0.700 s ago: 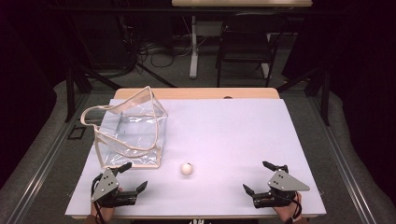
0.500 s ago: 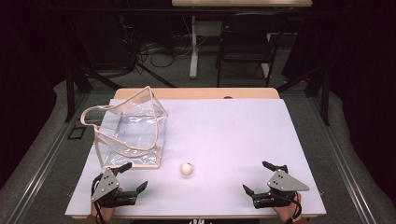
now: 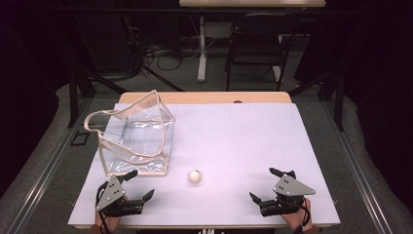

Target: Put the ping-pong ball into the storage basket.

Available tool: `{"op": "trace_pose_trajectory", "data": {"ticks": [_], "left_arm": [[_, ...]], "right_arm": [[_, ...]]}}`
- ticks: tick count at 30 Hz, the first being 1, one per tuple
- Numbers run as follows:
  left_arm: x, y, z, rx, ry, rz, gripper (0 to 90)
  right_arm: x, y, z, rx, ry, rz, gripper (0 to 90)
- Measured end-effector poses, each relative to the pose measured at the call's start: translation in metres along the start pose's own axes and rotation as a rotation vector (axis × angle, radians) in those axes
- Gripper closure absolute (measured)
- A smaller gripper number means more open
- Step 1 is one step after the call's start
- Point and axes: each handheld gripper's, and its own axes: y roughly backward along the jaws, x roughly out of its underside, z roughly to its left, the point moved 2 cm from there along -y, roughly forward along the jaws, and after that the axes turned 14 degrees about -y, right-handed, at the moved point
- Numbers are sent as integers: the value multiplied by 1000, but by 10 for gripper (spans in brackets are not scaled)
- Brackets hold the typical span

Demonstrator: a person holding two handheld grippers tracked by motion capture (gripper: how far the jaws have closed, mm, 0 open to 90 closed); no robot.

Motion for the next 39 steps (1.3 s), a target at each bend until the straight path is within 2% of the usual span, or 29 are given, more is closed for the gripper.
{"op": "trace_pose_trajectory", "data": {"ticks": [11, 19, 25, 32, 39], "left_arm": [[0, 0, 1, 3, 6, -5, 159], [2, 1, 1, 9, 11, -6, 159], [2, -1, 1, 17, 14, -6, 159], [3, 0, 2, 21, 15, -4, 159], [5, -4, 5, 23, 20, -1, 159]], "right_arm": [[-12, -9, 4, 5, -14, 26, 0], [-19, -19, 6, -7, -36, 54, 0], [-22, -27, 4, -31, -70, 82, 0], [-31, -38, 5, -33, -68, 95, 0], [-42, -54, 16, -61, -46, 124, 0]]}}
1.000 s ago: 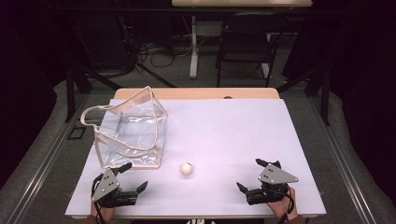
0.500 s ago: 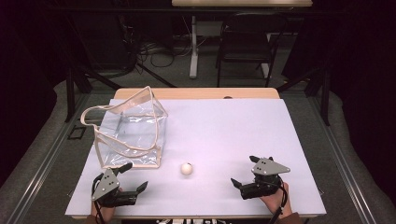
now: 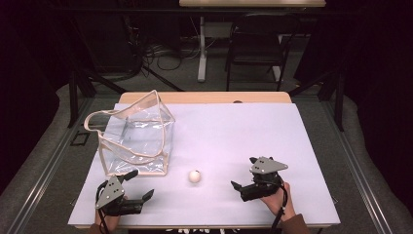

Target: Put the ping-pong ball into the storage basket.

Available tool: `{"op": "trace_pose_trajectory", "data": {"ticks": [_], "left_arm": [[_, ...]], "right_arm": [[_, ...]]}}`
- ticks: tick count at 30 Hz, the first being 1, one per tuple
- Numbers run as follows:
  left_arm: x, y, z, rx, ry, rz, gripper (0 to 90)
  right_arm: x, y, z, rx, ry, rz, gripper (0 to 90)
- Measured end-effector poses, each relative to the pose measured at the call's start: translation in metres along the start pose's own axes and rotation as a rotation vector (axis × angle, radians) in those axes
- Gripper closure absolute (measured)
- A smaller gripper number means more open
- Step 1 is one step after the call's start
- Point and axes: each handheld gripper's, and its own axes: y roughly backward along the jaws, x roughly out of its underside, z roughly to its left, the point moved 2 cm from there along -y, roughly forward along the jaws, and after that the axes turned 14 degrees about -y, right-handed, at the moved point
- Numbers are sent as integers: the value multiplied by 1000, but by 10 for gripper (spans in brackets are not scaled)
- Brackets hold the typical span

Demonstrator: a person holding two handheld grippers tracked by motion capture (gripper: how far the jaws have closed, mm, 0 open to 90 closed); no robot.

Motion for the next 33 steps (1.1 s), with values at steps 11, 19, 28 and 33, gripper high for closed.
{"op": "trace_pose_trajectory", "data": {"ticks": [11, 19, 28, 33], "left_arm": [[-1, 1, -2, 0, -8, -1, 159], [-2, 3, -3, -3, -12, 0, 159], [-1, 5, -3, -13, -13, 3, 159], [-2, 5, -4, -9, -22, 7, 159]], "right_arm": [[-14, -19, 8, -23, 34, 40, 0], [-24, -26, 9, -32, 31, 46, 0], [-32, -39, 14, -49, 49, 74, 0], [-34, -47, 19, -52, 65, 96, 0]]}}
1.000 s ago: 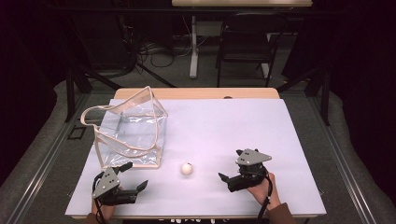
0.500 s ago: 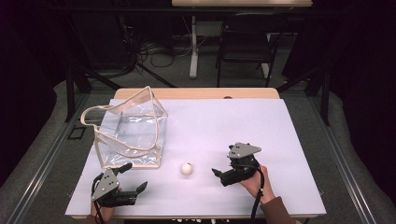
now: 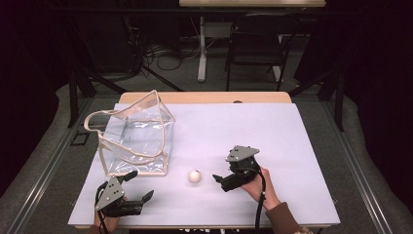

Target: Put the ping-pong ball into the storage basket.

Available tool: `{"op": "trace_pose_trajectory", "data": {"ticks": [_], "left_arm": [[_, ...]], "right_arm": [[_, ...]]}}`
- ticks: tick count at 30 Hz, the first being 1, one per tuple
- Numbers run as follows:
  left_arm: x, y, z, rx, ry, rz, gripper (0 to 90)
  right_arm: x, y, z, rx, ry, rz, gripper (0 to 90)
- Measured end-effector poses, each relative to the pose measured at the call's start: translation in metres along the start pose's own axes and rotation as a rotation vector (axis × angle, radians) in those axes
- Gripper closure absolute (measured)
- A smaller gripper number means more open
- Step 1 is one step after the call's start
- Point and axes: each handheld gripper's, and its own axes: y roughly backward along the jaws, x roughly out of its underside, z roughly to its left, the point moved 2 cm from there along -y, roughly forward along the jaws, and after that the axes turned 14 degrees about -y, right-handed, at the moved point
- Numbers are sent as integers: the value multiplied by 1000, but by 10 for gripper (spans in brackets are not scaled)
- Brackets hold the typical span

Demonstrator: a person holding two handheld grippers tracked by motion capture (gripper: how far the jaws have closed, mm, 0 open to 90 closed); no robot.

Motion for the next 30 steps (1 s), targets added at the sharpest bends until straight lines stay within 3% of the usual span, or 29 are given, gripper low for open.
{"op": "trace_pose_trajectory", "data": {"ticks": [10, 30], "left_arm": [[0, -1, 1, 3, 0, -6, 159], [0, 1, 0, -4, -3, -8, 159]], "right_arm": [[-6, -6, 3, -10, 2, 19, 0], [-16, -28, 26, -36, 38, 47, 0]]}}
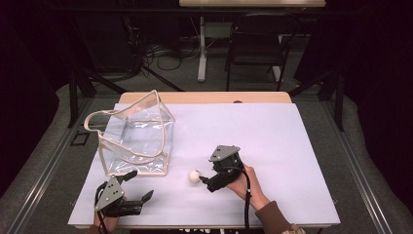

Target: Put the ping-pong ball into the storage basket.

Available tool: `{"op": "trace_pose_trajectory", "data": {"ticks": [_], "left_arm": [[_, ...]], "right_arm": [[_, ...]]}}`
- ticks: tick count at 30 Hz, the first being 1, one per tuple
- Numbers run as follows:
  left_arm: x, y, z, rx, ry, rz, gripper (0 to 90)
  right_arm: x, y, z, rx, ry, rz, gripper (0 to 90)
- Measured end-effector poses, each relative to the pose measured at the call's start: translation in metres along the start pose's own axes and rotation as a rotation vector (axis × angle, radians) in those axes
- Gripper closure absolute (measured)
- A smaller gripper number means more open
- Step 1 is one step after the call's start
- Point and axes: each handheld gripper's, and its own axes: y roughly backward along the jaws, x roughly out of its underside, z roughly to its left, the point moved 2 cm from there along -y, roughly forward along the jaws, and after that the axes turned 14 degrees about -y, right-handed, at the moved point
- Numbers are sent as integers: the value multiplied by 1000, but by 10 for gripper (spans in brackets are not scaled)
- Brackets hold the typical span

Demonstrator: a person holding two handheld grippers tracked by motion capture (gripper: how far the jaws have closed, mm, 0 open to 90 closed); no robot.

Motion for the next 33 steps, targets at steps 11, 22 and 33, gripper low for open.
{"op": "trace_pose_trajectory", "data": {"ticks": [11, 22, 33], "left_arm": [[2, 1, 0, -1, 5, 5, 159], [1, 3, -1, -9, 7, 6, 159], [0, 1, -1, 2, 4, 2, 159]], "right_arm": [[-2, -16, 10, -24, 12, 24, 0], [-3, -30, 16, -50, 14, 45, 0], [2, -40, 20, -76, 7, 80, 0]]}}
